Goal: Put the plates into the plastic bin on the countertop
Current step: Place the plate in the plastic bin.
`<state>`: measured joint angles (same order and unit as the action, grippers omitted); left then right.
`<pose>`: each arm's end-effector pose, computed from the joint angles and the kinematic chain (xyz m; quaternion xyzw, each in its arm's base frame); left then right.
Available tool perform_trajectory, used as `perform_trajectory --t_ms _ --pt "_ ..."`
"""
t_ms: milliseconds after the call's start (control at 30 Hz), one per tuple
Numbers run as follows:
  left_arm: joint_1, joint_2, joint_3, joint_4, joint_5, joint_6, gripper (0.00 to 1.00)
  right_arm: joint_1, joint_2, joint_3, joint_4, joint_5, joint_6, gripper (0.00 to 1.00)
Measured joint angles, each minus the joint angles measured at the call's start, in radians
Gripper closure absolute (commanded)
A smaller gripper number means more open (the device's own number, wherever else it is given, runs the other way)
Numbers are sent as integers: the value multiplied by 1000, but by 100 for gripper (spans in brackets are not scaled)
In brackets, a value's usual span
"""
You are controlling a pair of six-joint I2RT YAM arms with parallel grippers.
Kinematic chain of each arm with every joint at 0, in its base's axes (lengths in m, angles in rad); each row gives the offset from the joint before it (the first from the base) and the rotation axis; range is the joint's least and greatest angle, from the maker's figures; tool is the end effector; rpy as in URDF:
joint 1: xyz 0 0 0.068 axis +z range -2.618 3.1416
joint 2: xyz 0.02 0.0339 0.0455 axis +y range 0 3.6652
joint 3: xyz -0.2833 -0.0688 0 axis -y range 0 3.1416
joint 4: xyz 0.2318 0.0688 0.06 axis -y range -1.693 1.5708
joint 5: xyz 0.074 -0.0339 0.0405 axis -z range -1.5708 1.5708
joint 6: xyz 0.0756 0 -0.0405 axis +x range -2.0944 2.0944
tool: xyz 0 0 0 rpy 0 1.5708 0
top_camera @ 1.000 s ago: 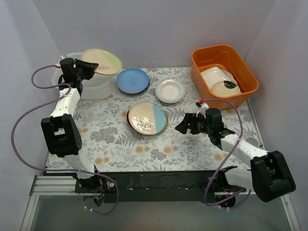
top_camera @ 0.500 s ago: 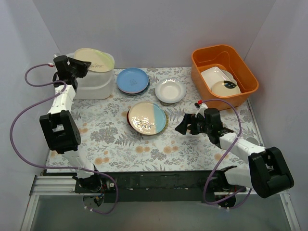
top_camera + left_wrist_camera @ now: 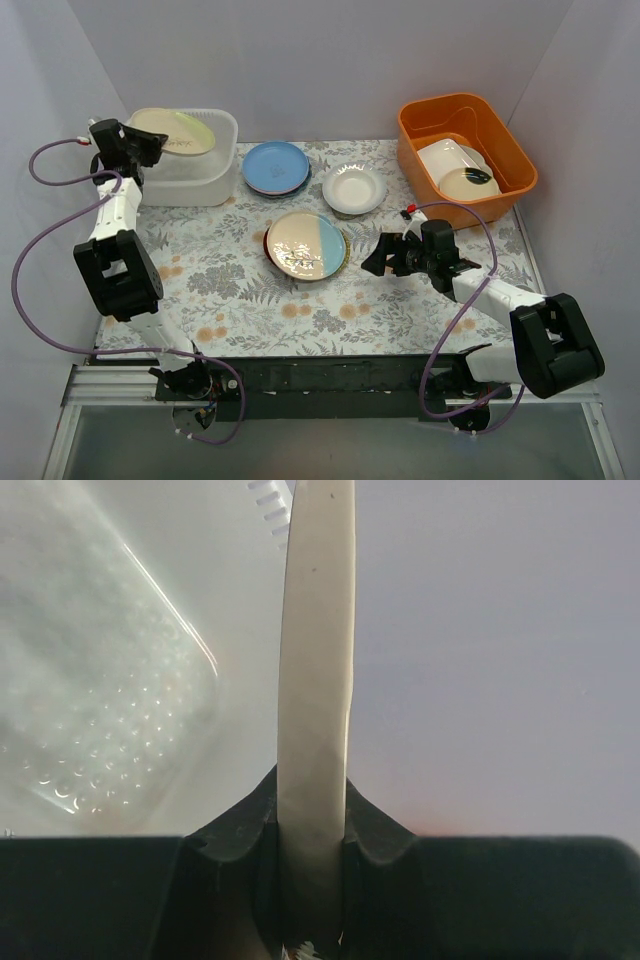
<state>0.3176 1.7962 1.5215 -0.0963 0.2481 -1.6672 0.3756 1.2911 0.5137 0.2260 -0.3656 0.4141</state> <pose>0.4428 0.1260 0.3311 -0.6476 0.5063 -0.4297 0.3736 0.2434 0.1250 0.1902 -0.0722 0.8599 0.3310 0.3818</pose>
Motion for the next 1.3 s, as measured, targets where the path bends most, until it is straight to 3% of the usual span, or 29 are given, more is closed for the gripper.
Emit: perform_trajectory --t_ms 667,933,1300 --pt "-2 201 105 -40 -8 83 100 0 -36 1 -48 5 -9 2" --pt "-32 332 262 -98 -3 152 100 0 -36 3 -52 9 -14 2" --pt "-69 391 327 -220 -26 205 100 0 -23 27 -51 3 -21 2"
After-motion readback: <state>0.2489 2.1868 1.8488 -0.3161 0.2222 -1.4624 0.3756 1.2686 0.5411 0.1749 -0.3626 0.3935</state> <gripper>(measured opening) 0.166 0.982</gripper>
